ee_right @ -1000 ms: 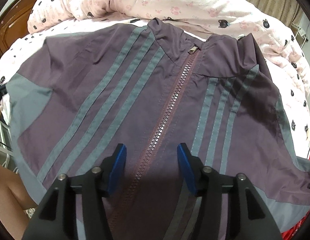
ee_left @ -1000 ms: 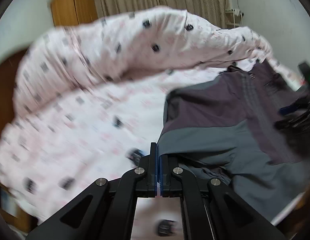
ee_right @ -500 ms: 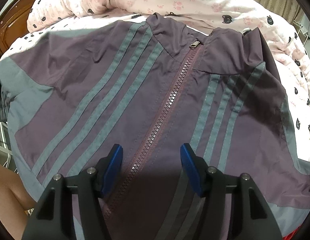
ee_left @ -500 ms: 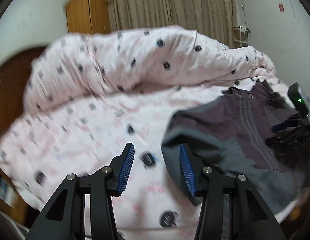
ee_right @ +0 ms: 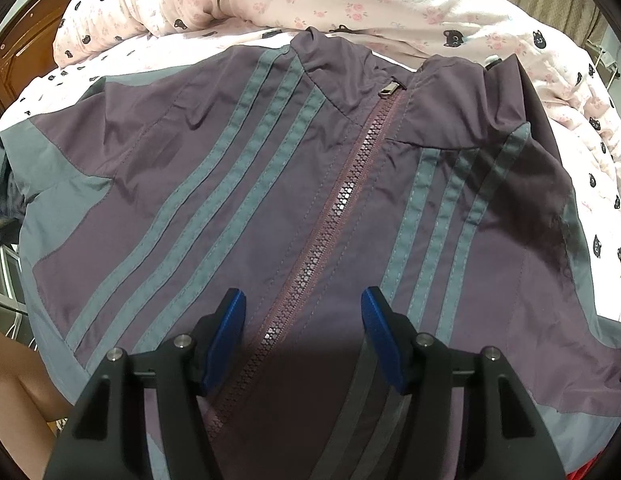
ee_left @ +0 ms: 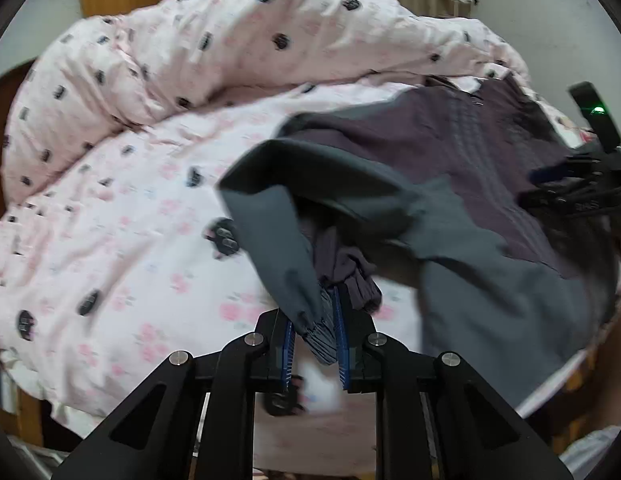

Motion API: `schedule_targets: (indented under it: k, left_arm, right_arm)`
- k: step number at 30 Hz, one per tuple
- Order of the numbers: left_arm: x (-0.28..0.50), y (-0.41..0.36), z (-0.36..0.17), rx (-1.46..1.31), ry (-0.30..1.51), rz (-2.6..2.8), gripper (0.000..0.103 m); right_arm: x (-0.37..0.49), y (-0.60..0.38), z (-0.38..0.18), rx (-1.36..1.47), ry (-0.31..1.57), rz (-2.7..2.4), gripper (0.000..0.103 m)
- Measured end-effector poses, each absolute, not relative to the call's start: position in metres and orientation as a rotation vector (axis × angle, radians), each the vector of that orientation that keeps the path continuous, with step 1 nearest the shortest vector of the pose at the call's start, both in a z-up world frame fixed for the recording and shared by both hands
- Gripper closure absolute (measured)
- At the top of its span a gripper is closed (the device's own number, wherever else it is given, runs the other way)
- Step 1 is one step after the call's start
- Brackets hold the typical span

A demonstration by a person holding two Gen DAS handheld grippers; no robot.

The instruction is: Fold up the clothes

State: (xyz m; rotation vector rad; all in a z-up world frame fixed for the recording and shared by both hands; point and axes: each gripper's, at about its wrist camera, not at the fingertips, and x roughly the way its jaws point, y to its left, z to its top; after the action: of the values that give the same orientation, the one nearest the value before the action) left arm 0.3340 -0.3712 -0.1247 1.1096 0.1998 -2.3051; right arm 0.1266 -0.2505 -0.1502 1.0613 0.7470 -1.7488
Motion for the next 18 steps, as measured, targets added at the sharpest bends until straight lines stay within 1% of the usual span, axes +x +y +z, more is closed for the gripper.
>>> schedule_targets:
  k: [2, 3, 6, 8, 11, 13, 15, 16, 17, 18]
  left_arm:
    - [0.338, -0.375, -0.119, 1.058, 0.155, -2.256, 0.091]
    - [0.343, -0.377, -0.115, 1.016, 0.104, -2.218, 0.093]
    - [0.359, -0.385, -0.1, 0.879, -0.046, -2.098, 0.093]
    - [0.369, -0.392, -0.089, 0.782, -0.106, -2.033, 0.093]
    - [0.376, -0.4, -0.084, 0.718, -0.145, -2.008, 0.092]
    - [0.37, -0.397, -0.091, 0.739, -0.222, -1.971, 0.091]
    - [0.366, -0.401, -0.099, 0.792, -0.238, -1.923, 0.086]
    - [0.368, -0.406, -0.103, 0.827, -0.2, -1.904, 0.084]
    - [0.369, -0.411, -0.108, 0.862, -0.162, -1.884, 0.078]
    - [0.373, -0.416, -0.109, 0.866, -0.117, -1.881, 0.069]
  right_arm:
    - [0.125, -0.251, -0.15, 1.061, 0.749, -1.75, 0.041]
    - [0.125, -0.251, -0.15, 1.061, 0.748, -1.75, 0.041]
    - [0.126, -0.251, -0.149, 1.062, 0.746, -1.75, 0.041]
    - [0.125, -0.252, -0.149, 1.062, 0.746, -1.749, 0.041]
    - [0.126, -0.253, -0.148, 1.061, 0.746, -1.747, 0.041]
    - [0.122, -0.256, -0.148, 1.064, 0.741, -1.745, 0.041]
    - [0.124, -0.254, -0.147, 1.065, 0.748, -1.743, 0.041]
    - [0.124, -0.253, -0.147, 1.065, 0.748, -1.742, 0.041]
    - [0.123, -0.252, -0.147, 1.065, 0.748, -1.742, 0.041]
    - [0.122, -0.251, -0.148, 1.065, 0.748, -1.742, 0.041]
